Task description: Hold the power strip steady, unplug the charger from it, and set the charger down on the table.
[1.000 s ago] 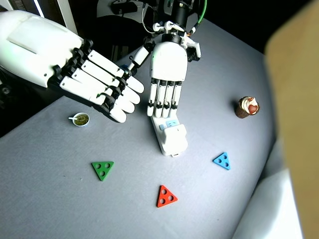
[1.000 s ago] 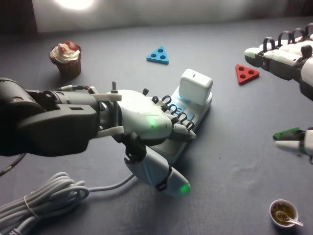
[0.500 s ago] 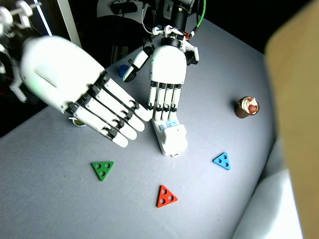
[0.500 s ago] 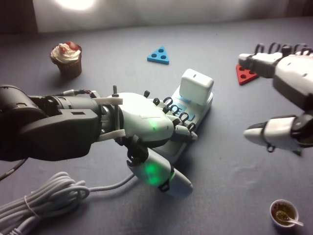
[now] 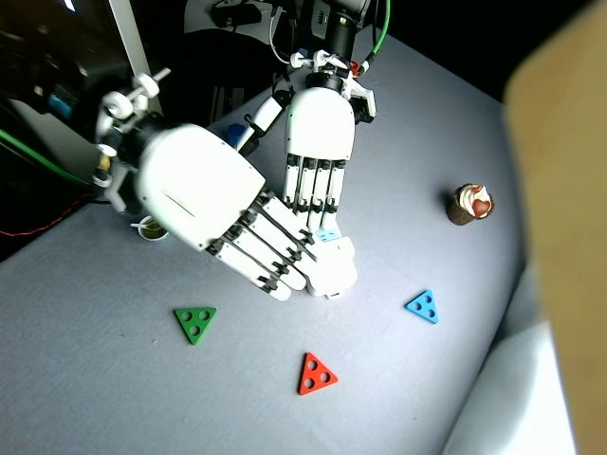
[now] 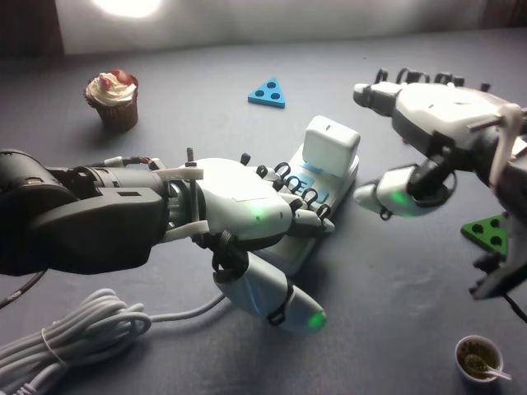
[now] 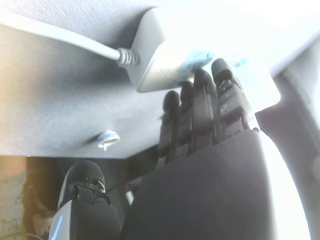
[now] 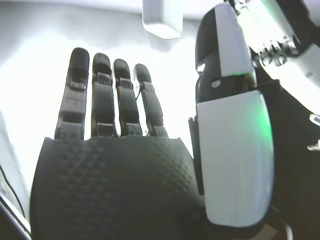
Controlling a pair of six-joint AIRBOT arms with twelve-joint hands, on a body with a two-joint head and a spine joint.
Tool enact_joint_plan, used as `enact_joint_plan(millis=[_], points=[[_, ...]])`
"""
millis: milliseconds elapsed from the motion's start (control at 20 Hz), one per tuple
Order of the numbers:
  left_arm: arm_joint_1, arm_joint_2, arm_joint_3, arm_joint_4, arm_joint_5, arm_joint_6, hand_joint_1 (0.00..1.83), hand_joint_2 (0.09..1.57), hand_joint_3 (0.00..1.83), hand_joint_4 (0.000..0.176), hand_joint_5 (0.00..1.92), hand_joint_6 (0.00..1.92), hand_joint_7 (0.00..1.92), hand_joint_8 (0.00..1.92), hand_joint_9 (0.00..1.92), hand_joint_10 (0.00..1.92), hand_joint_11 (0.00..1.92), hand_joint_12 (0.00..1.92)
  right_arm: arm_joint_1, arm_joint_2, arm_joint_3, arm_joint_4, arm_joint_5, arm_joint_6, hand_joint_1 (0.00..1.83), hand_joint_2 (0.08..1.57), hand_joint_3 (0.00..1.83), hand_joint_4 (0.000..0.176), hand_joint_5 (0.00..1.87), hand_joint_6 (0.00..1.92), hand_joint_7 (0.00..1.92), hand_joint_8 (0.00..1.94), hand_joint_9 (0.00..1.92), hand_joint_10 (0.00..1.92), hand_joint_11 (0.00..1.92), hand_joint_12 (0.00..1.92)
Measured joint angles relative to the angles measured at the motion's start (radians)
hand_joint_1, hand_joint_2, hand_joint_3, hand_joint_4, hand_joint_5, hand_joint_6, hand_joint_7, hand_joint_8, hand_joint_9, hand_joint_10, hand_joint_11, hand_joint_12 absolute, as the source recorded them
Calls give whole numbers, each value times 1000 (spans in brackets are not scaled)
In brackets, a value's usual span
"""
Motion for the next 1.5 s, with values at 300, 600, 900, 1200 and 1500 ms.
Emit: enact_joint_plan(millis=[300, 600, 900, 1200, 1500], points=[[4, 0, 0, -10, 1, 0, 71, 1061, 2, 0, 161, 3, 160, 4, 134, 4, 19, 238, 10, -76, 103, 48, 8, 37, 1120, 1017, 1, 0, 174, 1, 157, 0, 170, 1, 0, 531], [13, -1, -2, -11, -5, 1, 55, 1059, 0, 0, 121, 0, 127, 6, 102, 6, 7, 151, 24, -140, 201, 46, -31, 153, 1084, 1019, 2, 0, 155, 0, 162, 0, 174, 2, 0, 561], [13, -1, -2, -15, -6, 1, 62, 1058, 0, 0, 138, 5, 137, 6, 112, 6, 30, 163, 24, -215, 295, 50, -65, 192, 1063, 1041, 4, 0, 175, 3, 185, 3, 194, 4, 0, 626], [13, -1, -2, -18, -6, 1, 55, 1063, 1, 0, 139, 1, 136, 1, 107, 2, 22, 160, 23, -272, 376, 27, -81, 198, 1044, 1062, 7, 0, 180, 0, 193, 0, 205, 1, 0, 653], [10, -1, -2, -18, -5, 2, 53, 1072, 3, 0, 134, 0, 134, 0, 105, 0, 15, 158, 10, -295, 415, 15, -89, 202, 1081, 1049, 0, 0, 232, 2, 255, 2, 262, 3, 8, 742]])
